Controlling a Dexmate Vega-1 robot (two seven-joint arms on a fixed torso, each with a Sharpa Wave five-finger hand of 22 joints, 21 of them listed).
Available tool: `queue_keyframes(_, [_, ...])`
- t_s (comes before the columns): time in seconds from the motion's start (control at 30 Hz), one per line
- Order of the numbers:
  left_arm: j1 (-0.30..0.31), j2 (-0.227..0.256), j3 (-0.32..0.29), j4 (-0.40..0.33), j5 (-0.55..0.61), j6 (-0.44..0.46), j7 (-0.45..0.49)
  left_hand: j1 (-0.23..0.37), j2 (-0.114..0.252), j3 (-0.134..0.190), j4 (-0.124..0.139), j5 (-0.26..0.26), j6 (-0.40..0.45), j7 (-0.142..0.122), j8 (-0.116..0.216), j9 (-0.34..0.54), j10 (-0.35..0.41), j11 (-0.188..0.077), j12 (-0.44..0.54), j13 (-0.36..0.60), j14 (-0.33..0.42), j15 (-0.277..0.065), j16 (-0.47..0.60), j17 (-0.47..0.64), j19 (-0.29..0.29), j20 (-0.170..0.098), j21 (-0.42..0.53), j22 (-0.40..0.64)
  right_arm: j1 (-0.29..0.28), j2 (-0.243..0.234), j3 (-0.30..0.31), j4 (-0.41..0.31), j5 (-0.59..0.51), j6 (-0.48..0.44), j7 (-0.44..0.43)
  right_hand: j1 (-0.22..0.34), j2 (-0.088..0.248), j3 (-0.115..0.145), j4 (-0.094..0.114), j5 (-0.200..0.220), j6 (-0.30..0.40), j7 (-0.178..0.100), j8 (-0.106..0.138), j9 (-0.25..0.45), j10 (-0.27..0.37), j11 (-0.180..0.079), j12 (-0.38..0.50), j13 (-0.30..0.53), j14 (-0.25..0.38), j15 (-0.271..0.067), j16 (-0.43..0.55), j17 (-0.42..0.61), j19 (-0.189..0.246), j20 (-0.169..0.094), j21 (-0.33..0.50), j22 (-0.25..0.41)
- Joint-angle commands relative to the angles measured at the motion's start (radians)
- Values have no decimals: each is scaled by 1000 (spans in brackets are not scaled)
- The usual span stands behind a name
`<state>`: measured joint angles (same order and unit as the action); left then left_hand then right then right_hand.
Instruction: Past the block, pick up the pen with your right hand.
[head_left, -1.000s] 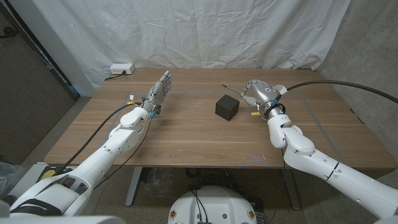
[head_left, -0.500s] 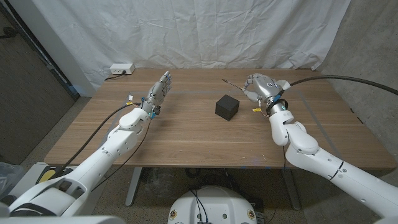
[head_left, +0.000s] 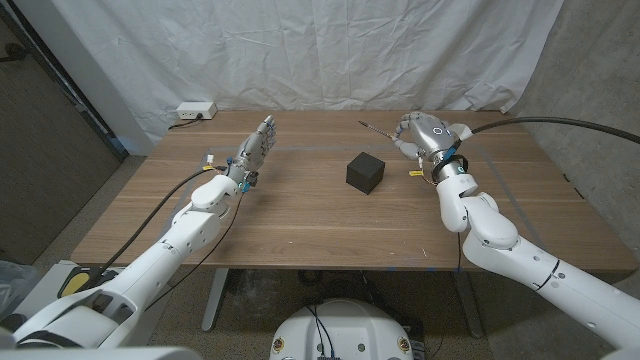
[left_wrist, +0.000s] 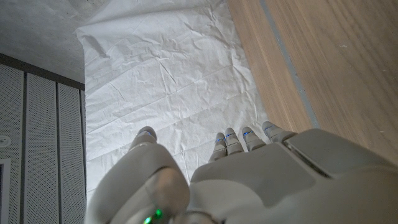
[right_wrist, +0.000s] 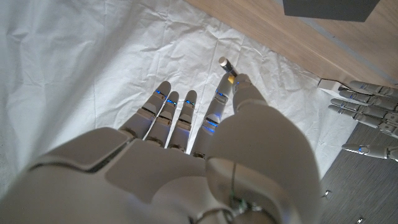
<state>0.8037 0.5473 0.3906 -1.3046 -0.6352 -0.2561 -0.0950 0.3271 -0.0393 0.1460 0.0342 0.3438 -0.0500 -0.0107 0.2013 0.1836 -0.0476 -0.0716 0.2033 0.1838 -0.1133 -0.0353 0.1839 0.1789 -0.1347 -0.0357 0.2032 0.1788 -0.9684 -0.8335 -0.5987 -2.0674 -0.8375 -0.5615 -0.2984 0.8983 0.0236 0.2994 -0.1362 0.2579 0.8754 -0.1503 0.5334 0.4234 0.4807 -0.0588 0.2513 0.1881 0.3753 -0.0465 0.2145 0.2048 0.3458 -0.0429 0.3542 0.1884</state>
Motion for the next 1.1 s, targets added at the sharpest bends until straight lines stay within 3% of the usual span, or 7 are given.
queue_keyframes(0.03, [2, 2, -2, 7, -6, -2, -9, 13, 2, 2, -2, -2, -7, 2, -3, 5, -6, 1, -1, 5, -9, -17, 3, 3, -7, -71, 0, 4, -4, 1, 18, -28, -20, -5, 26, 9, 7, 7, 1, -4, 17, -12, 11, 3, 6, -3, -1, 5, 8, -47, -2, 3, 9, -42, -1, 5])
queue_keyframes(0.33, [-20, -3, 5, 36, -7, 4, -28, 18, 4, 2, -4, -3, -7, 6, -3, 5, -5, 5, 0, 5, -7, -12, 3, 3, -6, -71, 0, 4, -2, 12, 30, -45, -24, -16, 44, 11, 8, 8, 1, -7, 16, -14, 11, 1, 7, -9, -4, 5, 10, -49, -2, 3, 11, -43, -2, 5])
queue_keyframes(0.73, [-32, -15, 7, 66, -14, -9, -52, 24, 6, 2, -7, -3, -4, 8, -2, 4, -5, 5, 0, 5, -7, -11, 3, 2, -6, -71, 0, 4, -5, 15, 41, -66, -33, -24, 58, 13, 10, 9, 0, -11, 17, -13, 14, 1, 11, 2, -5, 5, 12, -50, -3, 3, 13, -43, -4, 5])
queue_keyframes(1.1, [-11, 0, -1, 32, -11, -1, -27, 29, 8, 2, -9, -4, -3, 5, -1, 4, -4, 4, 0, 5, -6, -10, 3, 2, -6, -72, 0, 4, 5, 28, 38, -45, -20, 0, 50, 15, 14, 11, 1, -14, 18, -12, 17, 1, 13, 0, -7, 5, 14, -50, -4, 4, 15, -44, -5, 5])
